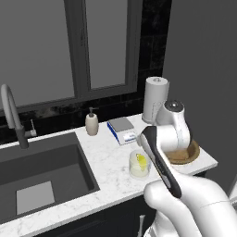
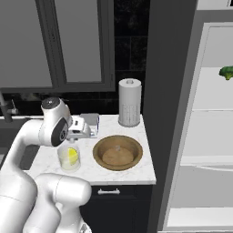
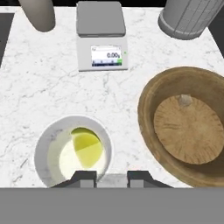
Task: Grab a lemon wedge from the fridge and one ice cube from the ice bowl, and put them in the glass of lemonade.
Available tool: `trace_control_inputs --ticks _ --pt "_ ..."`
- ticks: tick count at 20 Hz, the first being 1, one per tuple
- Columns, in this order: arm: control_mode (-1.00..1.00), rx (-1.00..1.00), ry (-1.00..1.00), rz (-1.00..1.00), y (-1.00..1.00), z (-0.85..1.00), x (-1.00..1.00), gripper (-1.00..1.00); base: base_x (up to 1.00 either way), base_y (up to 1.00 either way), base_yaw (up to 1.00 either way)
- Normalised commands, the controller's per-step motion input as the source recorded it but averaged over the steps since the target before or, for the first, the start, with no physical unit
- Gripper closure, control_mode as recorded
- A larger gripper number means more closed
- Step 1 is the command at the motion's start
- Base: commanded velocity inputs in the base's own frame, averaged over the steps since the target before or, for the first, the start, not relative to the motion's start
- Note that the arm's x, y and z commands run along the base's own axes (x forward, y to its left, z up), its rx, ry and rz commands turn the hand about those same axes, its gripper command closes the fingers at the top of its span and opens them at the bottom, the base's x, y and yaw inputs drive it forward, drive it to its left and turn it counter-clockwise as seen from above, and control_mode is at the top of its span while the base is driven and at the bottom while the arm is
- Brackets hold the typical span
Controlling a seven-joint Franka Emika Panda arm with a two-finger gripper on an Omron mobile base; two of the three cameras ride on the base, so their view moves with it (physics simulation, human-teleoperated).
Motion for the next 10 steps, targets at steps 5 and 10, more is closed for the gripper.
trace_control_inputs --ticks 5,10 --pt "-1.0 0.0 0.0 0.0 0.57 0.12 -0.25 1.0 0.0 0.0 0.0" --pt "-1.0 0.0 0.0 0.0 0.22 0.0 0.14 1.0 0.0 0.0 0.0"
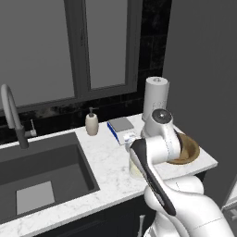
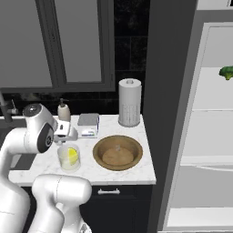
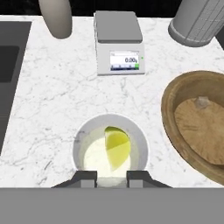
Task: Grab a lemon wedge from the fridge and one ice cube from the ice bowl, and put them in the glass of lemonade.
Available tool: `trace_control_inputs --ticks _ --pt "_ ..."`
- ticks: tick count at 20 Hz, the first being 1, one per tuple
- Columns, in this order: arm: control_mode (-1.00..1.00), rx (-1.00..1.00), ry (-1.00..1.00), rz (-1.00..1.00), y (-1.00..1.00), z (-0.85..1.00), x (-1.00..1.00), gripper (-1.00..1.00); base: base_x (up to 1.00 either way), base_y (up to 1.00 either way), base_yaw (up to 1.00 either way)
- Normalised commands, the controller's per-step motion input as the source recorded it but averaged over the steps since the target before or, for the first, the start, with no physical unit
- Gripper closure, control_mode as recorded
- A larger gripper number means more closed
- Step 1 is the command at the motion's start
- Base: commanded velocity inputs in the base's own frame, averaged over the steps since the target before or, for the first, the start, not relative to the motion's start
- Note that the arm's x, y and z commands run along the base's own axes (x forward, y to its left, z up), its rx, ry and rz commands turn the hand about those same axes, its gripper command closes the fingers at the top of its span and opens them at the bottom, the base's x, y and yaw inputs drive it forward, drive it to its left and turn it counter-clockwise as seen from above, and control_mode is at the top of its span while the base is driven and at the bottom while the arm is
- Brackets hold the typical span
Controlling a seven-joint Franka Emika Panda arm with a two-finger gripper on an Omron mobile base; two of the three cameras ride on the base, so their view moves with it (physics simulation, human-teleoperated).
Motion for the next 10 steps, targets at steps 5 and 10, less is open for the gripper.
trace_control_inputs --ticks 5,10 --pt "-1.0 0.0 0.0 0.0 0.0 0.0 0.18 1.0 0.0 0.0 0.0" --pt "-1.0 0.0 0.01 0.0 0.01 -0.13 0.02 1.0 0.0 0.0 0.0"
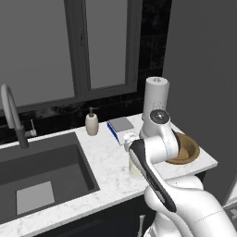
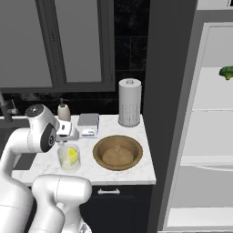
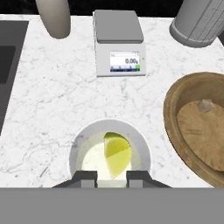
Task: Grab a lemon wedge from the fridge and one ice cube from the ice bowl, and put them in the glass of lemonade.
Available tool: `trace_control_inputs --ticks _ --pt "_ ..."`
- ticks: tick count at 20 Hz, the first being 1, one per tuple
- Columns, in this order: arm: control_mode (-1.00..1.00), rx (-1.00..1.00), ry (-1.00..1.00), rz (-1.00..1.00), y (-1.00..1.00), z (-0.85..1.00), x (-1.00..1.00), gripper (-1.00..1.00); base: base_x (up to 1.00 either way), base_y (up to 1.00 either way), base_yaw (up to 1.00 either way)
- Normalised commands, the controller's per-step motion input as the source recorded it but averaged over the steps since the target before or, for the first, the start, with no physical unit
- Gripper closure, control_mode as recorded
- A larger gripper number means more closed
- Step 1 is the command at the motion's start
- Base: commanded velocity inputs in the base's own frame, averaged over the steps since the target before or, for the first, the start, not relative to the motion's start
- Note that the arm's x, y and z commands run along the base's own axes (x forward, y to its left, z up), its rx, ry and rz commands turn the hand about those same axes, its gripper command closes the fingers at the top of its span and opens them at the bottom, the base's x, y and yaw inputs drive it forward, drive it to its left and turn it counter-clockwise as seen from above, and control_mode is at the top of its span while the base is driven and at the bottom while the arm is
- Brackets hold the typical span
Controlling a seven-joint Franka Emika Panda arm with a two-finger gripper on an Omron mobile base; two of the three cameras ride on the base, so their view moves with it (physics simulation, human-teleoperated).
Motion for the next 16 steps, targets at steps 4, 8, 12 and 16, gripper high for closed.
trace_control_inputs --ticks 4,8,12,16 --pt "-1.0 0.0 0.01 0.0 0.0 -0.26 0.0 1.0 0.0 0.0 0.0" --pt "-1.0 0.0 0.0 0.0 0.0 -0.31 0.05 1.0 0.0 0.0 0.0" --pt "-1.0 0.0 0.0 0.0 0.0 -0.38 0.03 1.0 0.0 0.0 0.0" --pt "-1.0 0.0 0.0 0.0 0.0 -0.17 0.09 1.0 0.0 0.0 0.0"
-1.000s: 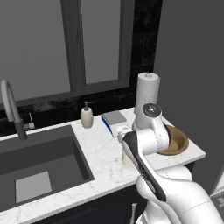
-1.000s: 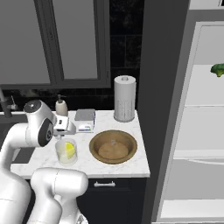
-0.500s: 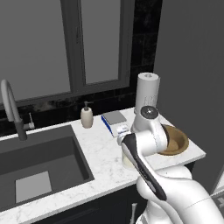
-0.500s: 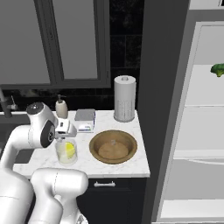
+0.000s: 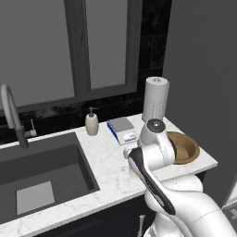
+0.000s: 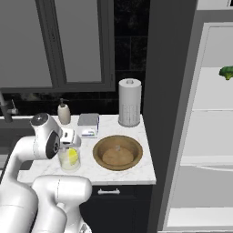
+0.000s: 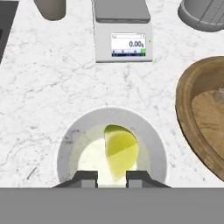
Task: Grab a lemon wedge from the fridge and one ice cube from the ice bowl, and put them in the glass of lemonade.
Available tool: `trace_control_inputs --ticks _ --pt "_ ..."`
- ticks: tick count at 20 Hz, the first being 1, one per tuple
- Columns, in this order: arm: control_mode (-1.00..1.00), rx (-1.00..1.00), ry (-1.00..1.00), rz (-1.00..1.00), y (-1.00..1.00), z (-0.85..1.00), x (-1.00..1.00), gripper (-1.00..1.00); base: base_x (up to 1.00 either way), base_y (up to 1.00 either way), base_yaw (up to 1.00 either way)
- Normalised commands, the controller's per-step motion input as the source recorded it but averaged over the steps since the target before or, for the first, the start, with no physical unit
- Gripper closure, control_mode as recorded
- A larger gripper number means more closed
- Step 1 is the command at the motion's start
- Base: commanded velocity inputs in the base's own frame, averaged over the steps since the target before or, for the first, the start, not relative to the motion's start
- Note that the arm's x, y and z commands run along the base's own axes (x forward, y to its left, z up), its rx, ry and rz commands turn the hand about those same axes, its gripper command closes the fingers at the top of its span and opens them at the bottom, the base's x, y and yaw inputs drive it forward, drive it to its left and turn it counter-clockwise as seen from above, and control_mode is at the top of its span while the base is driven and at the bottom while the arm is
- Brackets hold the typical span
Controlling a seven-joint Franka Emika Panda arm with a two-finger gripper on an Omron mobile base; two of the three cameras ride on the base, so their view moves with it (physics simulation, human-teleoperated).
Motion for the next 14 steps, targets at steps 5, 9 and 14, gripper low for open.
trace_control_inputs --ticks 5,9,14 --pt "-1.0 0.0 0.0 0.0 0.0 -0.02 0.25 1.0 0.0 0.0 0.0" --pt "-1.0 0.0 0.0 0.0 0.0 -0.07 0.21 1.0 0.0 0.0 0.0" --pt "-1.0 0.0 0.0 0.0 0.0 -0.23 0.02 1.0 0.0 0.0 0.0"
